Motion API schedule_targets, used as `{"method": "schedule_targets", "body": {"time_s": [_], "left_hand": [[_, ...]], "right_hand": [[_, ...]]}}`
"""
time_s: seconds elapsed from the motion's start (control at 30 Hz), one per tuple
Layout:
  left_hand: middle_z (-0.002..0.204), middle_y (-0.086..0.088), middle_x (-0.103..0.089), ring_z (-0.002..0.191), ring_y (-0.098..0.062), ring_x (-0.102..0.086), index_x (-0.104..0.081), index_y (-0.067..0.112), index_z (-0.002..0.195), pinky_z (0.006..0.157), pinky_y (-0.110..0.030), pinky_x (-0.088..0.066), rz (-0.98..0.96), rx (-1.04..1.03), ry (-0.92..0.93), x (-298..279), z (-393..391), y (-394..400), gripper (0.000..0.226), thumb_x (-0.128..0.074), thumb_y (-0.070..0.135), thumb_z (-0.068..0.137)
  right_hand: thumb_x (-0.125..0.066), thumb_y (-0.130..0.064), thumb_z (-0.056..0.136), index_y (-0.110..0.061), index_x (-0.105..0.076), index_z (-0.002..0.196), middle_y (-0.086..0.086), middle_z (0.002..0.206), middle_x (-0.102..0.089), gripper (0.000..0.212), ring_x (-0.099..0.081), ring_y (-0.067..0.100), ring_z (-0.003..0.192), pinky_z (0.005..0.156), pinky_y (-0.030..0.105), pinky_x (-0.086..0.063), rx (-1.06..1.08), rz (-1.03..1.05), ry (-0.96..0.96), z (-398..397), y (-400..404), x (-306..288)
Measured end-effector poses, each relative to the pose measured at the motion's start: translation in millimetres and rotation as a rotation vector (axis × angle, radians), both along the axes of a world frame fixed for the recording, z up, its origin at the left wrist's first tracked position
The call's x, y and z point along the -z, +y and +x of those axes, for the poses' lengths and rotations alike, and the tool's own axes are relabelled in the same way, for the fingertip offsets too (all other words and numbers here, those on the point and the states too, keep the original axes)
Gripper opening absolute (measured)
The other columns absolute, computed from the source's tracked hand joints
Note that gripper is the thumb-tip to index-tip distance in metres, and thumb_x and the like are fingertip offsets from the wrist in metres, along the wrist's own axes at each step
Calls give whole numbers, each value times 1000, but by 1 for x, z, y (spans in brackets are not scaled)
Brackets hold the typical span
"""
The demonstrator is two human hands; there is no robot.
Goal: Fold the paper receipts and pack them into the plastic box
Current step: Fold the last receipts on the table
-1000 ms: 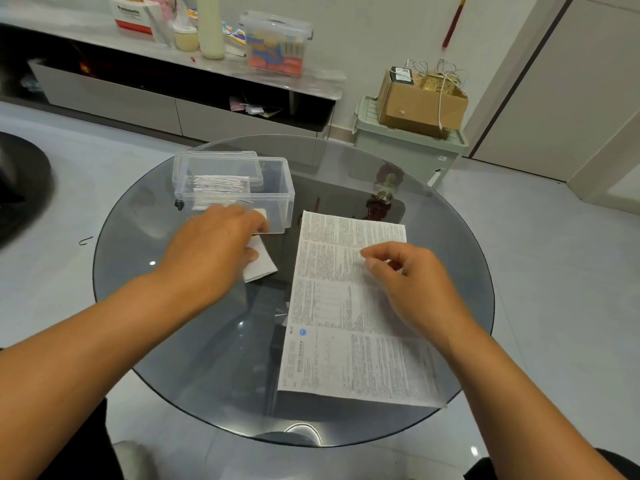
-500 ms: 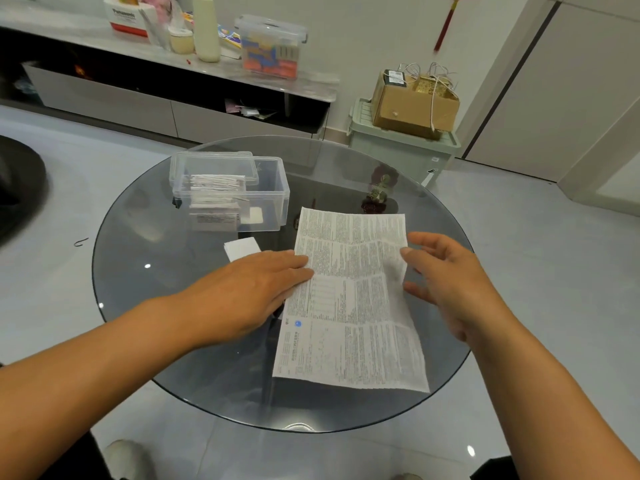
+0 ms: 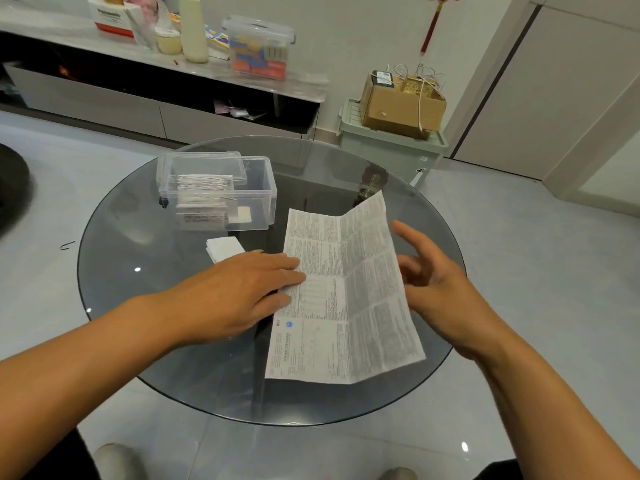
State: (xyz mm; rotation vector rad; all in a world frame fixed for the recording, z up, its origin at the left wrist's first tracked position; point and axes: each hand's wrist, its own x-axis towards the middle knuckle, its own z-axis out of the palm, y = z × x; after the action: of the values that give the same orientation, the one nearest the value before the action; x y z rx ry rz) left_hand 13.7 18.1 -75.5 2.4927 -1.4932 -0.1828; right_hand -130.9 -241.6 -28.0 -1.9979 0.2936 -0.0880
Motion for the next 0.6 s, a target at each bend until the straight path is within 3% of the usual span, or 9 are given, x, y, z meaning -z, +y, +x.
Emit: {"method": "schedule_targets", "body": {"time_s": [0.13, 0.2, 0.27, 0.33, 0.4, 0.47, 0.53, 0.6], "left_hand": [[156, 25, -34, 127, -1, -47, -7, 54, 154, 106, -22, -40, -55, -44, 195, -7, -10, -6, 69, -50, 50, 100], [158, 27, -25, 124, 0, -52, 6, 63, 149, 100, -27, -51, -171, -79, 329, -8, -13, -8, 91, -64, 47, 94], [163, 29, -1, 133, 1, -47, 7, 64, 148, 100, -29, -54, -267, -64, 321, -5, -10, -8, 101, -72, 44, 89], [164, 27, 11, 134, -3, -44, -3, 59, 153, 102, -30, -51, -261, -24, 159, -3, -7, -8, 92, -69, 49, 89], [168, 15, -7, 132, -7, -45, -34, 51, 151, 105, -32, -48, -220, 19, -90, 4, -2, -10, 64, -63, 50, 93], [153, 7, -48, 124, -15, -57, -63, 40, 133, 101, -37, -49, -224, 91, -224, 11, 2, -11, 37, -64, 41, 96], [127, 13, -69, 112, -11, -62, -71, 38, 121, 96, -31, -46, -312, 72, -135, 11, 1, -12, 27, -55, 42, 99], [102, 12, -73, 95, -9, -63, -75, 32, 108, 84, -31, -49, -424, -28, 22, 9, -1, -15, 34, -44, 45, 99]], "right_hand": [[-65, -24, 100, -46, -31, 156, -34, 137, -57, 69, -52, -10, 128, 104, 18, -46, -74, -129, -48, 6, 24, 19], [-55, -33, 105, -46, -28, 158, -36, 148, -43, 61, -43, -13, 133, 108, 15, -42, -147, -221, 7, 8, 32, 27], [-47, -37, 108, -42, -35, 156, -31, 154, -37, 50, -33, -7, 141, 123, 30, -30, -231, -397, 66, 9, 34, 34], [-40, -37, 111, -38, -42, 154, -25, 161, -32, 44, -19, -4, 151, 130, 40, -6, -318, -569, 104, 12, 32, 39], [-37, -32, 112, -38, -46, 152, -23, 163, -31, 42, -16, -4, 152, 129, 39, 5, -333, -611, 117, 15, 29, 38], [-38, -20, 112, -38, -50, 149, -23, 159, -38, 43, -23, -7, 149, 129, 37, 6, -310, -587, 113, 16, 24, 35], [-43, -7, 107, -40, -53, 145, -30, 151, -43, 52, -28, -23, 137, 130, 36, 4, -293, -569, 103, 17, 16, 32], [-59, -8, 101, -45, -56, 140, -36, 144, -47, 54, -33, -26, 130, 130, 39, -2, -283, -523, 77, 18, 8, 32]]}}
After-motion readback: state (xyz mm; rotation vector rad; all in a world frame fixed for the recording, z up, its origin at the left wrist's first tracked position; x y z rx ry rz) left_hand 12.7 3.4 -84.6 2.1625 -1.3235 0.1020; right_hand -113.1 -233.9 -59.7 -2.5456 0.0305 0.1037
